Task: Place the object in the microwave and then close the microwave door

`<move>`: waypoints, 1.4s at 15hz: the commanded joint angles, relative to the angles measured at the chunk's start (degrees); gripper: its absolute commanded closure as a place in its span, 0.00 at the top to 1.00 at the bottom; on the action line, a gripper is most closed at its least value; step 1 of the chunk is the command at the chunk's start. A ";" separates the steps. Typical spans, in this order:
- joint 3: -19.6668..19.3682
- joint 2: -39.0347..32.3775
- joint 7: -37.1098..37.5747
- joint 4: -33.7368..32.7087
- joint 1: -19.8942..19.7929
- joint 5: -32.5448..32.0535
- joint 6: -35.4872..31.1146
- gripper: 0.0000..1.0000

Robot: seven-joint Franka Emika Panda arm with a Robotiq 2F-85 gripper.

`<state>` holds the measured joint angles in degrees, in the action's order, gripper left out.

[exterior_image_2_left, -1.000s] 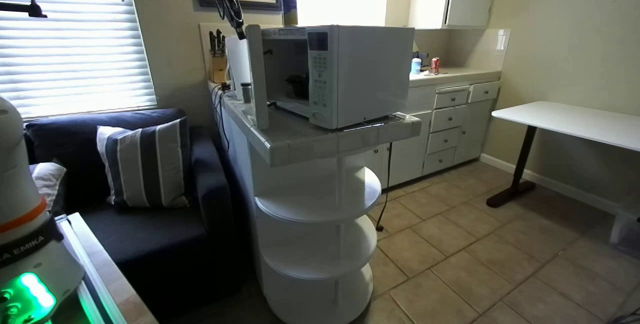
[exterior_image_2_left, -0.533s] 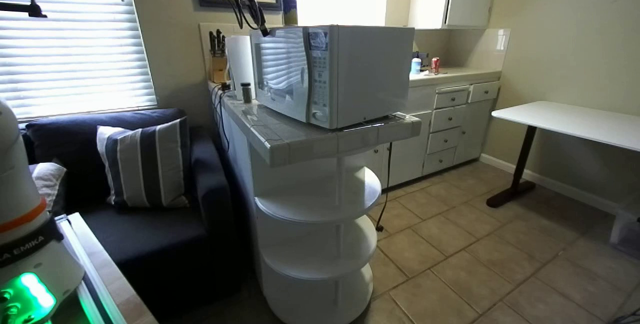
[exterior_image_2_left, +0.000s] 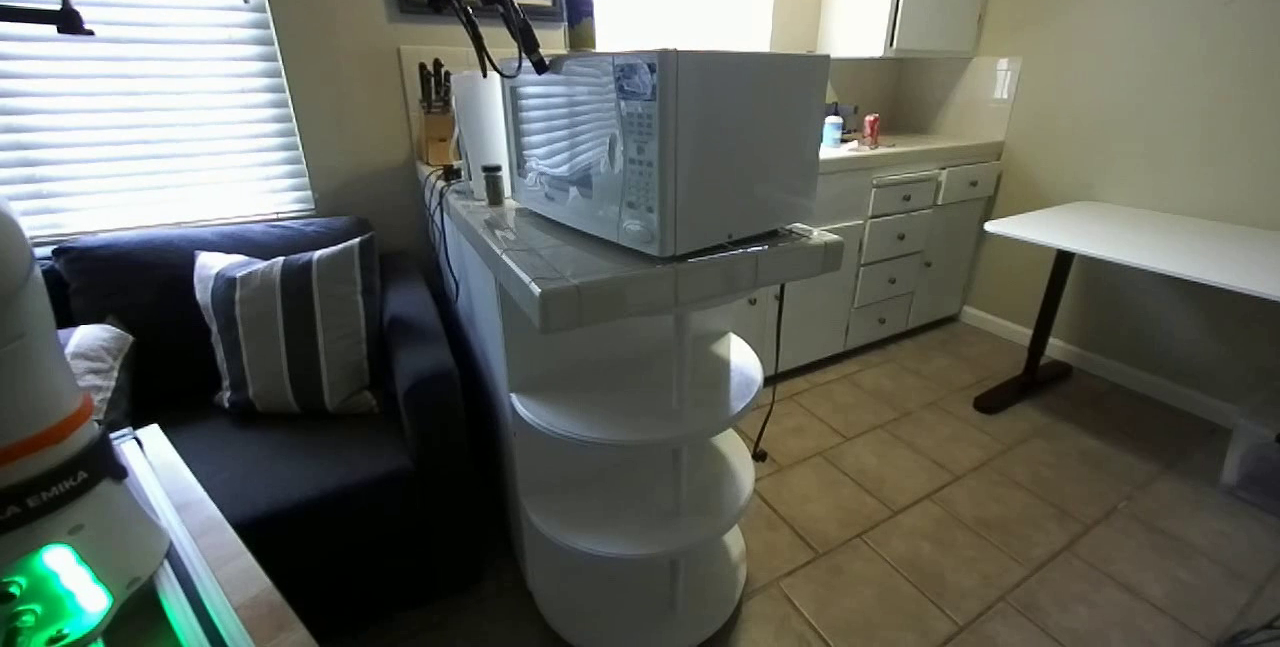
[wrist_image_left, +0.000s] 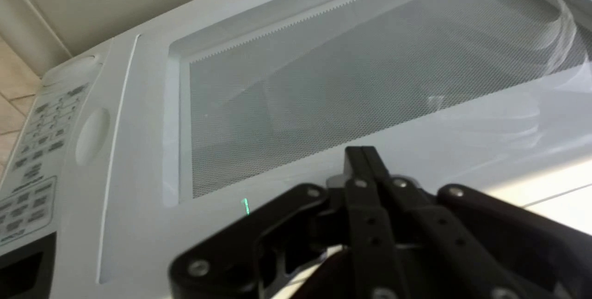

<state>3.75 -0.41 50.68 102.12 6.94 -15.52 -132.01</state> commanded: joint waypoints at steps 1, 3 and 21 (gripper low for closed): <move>-0.27 3.15 -2.81 2.85 -1.75 3.54 3.06 0.00; 0.01 4.93 -7.29 2.82 -2.06 7.13 8.92 0.00; -9.05 17.42 -59.77 6.67 -7.93 13.99 28.47 1.00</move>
<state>-3.12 15.06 -1.70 107.04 0.24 -2.87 -105.50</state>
